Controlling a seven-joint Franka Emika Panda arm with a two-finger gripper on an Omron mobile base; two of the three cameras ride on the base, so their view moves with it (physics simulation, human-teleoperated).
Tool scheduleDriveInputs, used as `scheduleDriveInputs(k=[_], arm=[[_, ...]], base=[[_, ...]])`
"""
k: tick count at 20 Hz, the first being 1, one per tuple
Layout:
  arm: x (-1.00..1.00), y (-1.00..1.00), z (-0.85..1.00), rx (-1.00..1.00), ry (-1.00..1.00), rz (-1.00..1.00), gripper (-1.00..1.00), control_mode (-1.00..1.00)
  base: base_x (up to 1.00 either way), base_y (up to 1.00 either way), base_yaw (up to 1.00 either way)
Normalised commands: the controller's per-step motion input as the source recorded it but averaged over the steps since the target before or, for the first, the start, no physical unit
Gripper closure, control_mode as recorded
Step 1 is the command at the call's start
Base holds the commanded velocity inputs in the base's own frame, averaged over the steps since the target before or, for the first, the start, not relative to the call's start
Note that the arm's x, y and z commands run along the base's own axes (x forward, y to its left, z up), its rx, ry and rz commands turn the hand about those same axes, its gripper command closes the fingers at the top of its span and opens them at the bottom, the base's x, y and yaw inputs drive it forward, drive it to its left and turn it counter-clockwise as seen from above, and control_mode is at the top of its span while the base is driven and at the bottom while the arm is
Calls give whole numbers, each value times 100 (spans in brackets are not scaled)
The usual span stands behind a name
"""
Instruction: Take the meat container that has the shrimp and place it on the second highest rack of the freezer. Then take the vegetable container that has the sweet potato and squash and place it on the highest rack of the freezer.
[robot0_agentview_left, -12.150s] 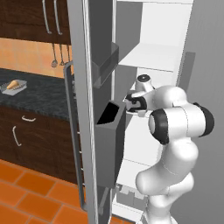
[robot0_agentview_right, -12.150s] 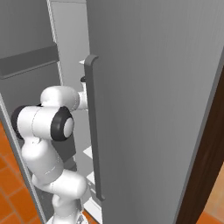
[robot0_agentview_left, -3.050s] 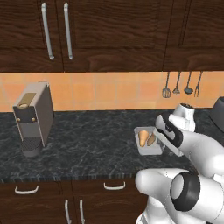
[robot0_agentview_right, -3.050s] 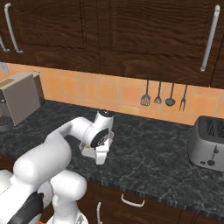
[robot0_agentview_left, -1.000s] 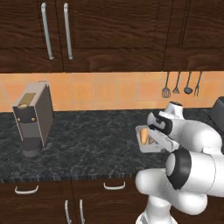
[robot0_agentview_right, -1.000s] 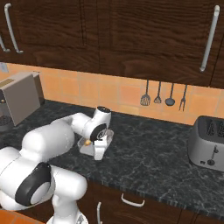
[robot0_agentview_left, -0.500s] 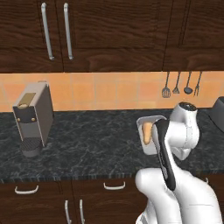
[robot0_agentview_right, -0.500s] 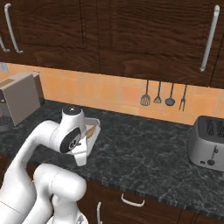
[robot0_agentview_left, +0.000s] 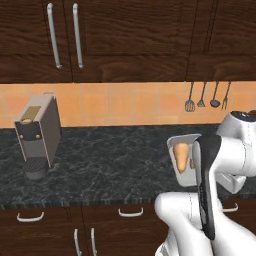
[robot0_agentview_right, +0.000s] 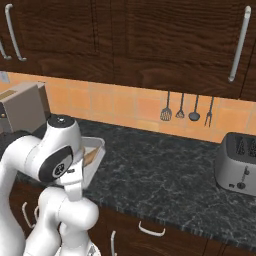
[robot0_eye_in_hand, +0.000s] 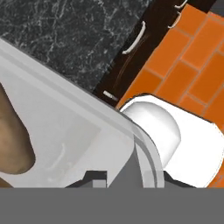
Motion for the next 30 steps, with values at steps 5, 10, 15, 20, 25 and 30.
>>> scheduleDriveInputs(k=[5, 10, 15, 20, 25, 30], arm=[[-76, -13, 1, 12, -5, -1, 100, -100], [-5, 0, 0, 0, 0, 0, 100, 100], [0, 0, 0, 0, 0, 0, 100, 100], [0, 0, 0, 0, 0, 0, 100, 100], [0, 0, 0, 0, 0, 0, 100, 100], [0, 0, 0, 0, 0, 0, 100, 100]], base=[[0, 0, 0], [-40, -2, 0], [-89, 0, -26], [-11, 36, -78], [0, 48, -85], [0, 34, -83]])
